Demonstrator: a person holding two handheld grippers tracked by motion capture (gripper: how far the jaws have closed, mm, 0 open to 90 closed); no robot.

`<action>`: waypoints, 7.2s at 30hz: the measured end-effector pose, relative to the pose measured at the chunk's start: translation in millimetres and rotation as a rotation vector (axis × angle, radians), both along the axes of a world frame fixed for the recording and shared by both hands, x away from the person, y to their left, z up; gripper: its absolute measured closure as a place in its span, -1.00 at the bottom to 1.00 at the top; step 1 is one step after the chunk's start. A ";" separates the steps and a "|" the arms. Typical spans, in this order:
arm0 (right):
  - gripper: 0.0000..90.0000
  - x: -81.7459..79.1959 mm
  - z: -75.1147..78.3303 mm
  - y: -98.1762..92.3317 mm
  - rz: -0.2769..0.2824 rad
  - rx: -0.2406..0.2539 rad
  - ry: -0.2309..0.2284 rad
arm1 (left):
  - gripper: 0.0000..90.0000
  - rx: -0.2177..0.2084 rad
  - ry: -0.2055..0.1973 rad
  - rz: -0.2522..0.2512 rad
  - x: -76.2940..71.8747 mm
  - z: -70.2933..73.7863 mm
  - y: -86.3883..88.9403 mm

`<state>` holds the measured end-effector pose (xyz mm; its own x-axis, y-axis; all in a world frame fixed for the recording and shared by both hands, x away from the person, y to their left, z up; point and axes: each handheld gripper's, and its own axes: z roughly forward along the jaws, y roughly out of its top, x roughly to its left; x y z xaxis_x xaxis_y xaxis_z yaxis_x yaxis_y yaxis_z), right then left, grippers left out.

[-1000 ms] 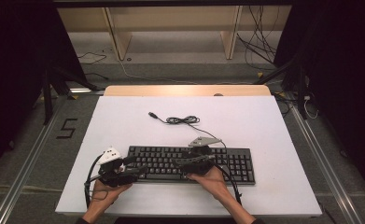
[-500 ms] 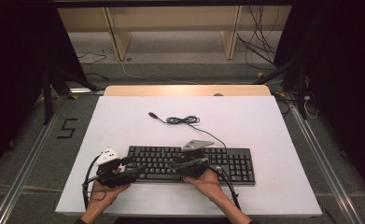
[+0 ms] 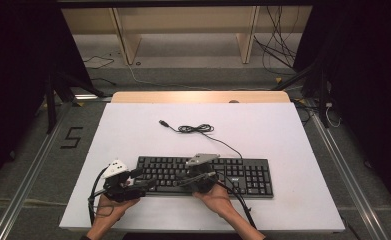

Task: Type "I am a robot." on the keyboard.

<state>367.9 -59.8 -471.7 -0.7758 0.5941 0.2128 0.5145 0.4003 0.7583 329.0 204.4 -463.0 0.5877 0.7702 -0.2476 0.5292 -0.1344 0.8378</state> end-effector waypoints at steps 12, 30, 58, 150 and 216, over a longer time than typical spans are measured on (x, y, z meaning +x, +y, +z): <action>1.00 -1.5 -5.6 11.8 0.014 -0.021 0.008 | -0.36 0.000 -0.002 0.000 -0.5 0.1 -0.1; 1.00 -1.7 -10.8 16.6 0.024 -0.045 0.015 | -0.37 -0.010 -0.008 0.000 -0.7 0.1 0.1; 0.50 3.2 1.7 2.6 -0.013 0.039 0.009 | -0.37 -0.015 -0.013 -0.001 -0.2 -1.1 0.6; 1.00 24.2 -5.4 -29.4 -0.127 -0.088 0.041 | -0.37 -0.022 -0.028 -0.003 -1.7 0.2 0.2; -0.02 4.7 13.5 -24.5 -0.059 0.037 -0.001 | -0.29 -0.014 -0.027 0.011 11.6 -0.1 -4.5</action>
<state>372.6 -84.3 -458.3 -0.7400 0.6303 0.2348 0.5357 0.3413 0.7723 340.6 199.9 -463.1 0.5859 0.7734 -0.2421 0.5075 -0.1173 0.8536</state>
